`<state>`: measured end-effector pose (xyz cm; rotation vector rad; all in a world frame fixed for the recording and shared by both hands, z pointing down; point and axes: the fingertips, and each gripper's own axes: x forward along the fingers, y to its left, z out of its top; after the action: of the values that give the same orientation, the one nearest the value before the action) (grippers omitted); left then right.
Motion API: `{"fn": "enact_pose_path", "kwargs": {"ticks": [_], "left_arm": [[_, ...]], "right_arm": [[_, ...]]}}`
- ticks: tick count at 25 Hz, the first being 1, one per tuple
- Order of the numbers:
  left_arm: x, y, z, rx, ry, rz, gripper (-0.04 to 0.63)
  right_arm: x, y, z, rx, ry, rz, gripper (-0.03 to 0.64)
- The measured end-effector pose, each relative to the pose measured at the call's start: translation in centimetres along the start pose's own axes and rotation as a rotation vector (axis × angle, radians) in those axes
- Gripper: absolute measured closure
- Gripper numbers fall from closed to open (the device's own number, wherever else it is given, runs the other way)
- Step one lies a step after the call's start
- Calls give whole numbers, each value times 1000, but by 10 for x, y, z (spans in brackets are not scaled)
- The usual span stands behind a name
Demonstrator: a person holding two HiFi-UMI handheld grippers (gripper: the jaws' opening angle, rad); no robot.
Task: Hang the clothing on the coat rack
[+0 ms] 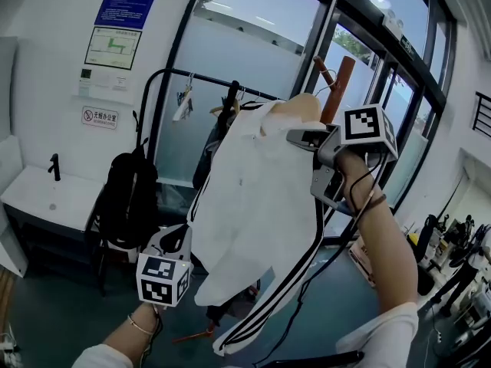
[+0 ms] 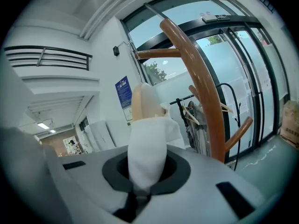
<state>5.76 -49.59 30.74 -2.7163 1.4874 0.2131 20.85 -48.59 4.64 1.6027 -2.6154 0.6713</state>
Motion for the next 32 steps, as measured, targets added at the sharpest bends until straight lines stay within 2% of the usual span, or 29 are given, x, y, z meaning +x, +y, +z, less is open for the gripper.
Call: {"fn": "enact_pose_path", "kwargs": {"ticks": [13,19,32], "left_arm": [[2,11,-4,-8,-3,20,586],[0,17,2,-8,-19,36,586],[-5,20,-12,-25,1,59,586]], "right_arm": [[-3,15,26,-27,-40,-2,580],[3,6,39,-30,-46,-5,580],[10,-8,40,1,-41,-22,580]]}}
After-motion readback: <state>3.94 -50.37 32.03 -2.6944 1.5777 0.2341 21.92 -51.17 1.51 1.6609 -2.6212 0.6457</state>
